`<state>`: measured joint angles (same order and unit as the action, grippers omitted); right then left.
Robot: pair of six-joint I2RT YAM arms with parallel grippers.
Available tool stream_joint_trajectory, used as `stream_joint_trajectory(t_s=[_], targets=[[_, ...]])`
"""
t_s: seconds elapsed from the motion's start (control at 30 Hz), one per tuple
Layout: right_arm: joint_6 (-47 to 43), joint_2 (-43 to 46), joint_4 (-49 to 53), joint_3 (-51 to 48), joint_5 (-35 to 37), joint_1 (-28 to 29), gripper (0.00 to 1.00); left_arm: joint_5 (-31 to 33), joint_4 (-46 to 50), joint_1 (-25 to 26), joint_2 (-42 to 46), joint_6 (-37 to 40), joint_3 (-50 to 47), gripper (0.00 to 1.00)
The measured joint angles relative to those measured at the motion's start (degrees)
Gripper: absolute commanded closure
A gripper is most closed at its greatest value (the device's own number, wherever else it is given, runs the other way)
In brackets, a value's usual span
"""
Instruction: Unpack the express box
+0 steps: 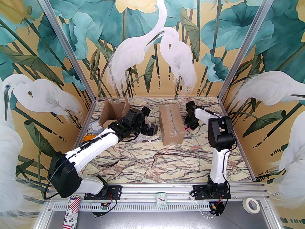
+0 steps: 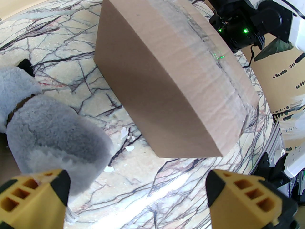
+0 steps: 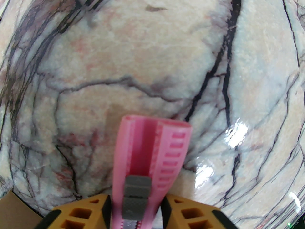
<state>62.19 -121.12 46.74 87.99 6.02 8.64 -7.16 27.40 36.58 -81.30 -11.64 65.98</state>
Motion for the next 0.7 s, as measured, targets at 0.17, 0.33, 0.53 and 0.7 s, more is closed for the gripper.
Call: stream_joint_trajectory(t_s=[0.17,0.33,0.53,0.7], targets=[[-0.81,-1.33,1.84,2.19,0.04,0.31,0.51,-0.02,0.35,0.0,0.13,-0.79,0.0,0.0],[-1.38,-2.12,3.3,3.37,0.39,0.42,0.54,-0.02,0.7,0.0,1.73,-1.29,0.0,0.0],[-1.57,-1.16,2.23,1.79,0.44,0.42,0.58,-0.04,0.74,0.0,2.89,-2.27,0.0,0.0],[-1.53,1.66,-1.73,-2.38,0.68,0.11,0.6,-0.42,1.14,0.0,2.99,-2.29,0.26,0.0]])
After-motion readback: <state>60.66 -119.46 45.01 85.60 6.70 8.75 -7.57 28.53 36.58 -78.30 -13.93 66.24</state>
